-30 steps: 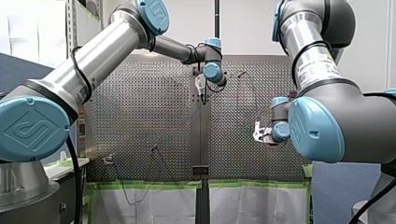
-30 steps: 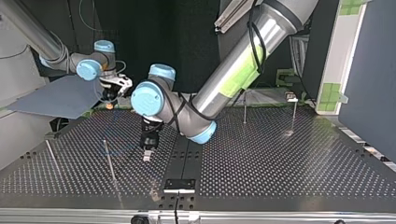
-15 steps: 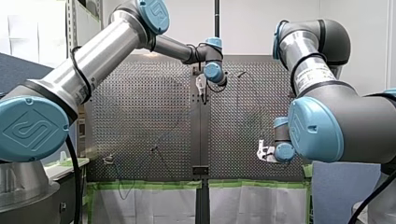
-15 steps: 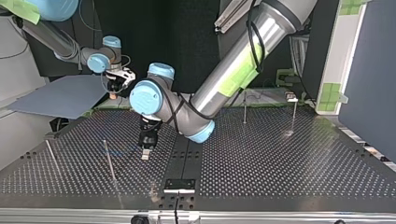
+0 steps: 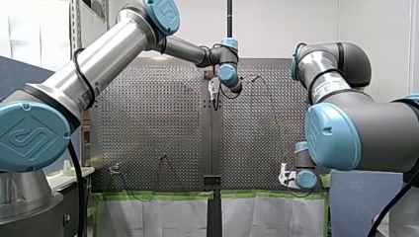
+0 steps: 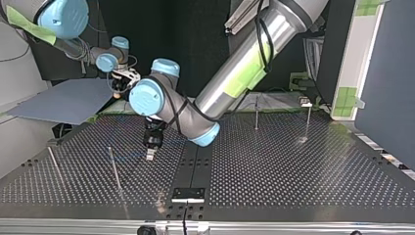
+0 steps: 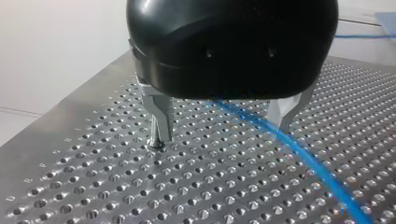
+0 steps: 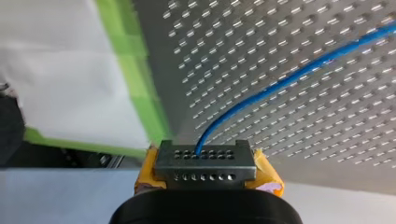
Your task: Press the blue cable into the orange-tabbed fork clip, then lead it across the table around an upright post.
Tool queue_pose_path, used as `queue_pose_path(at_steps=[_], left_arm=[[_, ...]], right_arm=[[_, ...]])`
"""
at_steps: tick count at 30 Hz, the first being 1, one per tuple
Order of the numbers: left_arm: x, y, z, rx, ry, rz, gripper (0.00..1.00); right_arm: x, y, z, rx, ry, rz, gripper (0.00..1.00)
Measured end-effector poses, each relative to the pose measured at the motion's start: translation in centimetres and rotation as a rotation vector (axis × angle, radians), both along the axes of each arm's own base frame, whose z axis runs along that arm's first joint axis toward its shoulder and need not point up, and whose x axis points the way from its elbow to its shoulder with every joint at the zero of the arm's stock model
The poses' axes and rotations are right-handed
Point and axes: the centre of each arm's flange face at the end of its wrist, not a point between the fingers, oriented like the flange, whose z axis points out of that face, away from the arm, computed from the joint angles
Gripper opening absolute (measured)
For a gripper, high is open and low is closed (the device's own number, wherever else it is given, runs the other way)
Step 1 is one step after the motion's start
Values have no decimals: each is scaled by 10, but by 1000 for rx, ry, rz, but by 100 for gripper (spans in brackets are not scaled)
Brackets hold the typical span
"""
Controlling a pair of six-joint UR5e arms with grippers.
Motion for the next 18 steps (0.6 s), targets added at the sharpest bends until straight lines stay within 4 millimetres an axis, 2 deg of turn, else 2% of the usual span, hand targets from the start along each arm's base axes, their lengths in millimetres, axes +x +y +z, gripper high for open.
queue_pose_path(at_steps=[4, 12, 18], left_arm=[[-3, 0, -7, 8, 5, 0, 100], [-6, 4, -33, 50, 24, 1, 100], [-8, 4, -36, 73, 23, -1, 100]], right_arm=[[-7, 8, -25, 26, 11, -31, 0], [-19, 22, -69, 35, 16, -71, 0], [-22, 33, -100, 54, 17, -73, 0]])
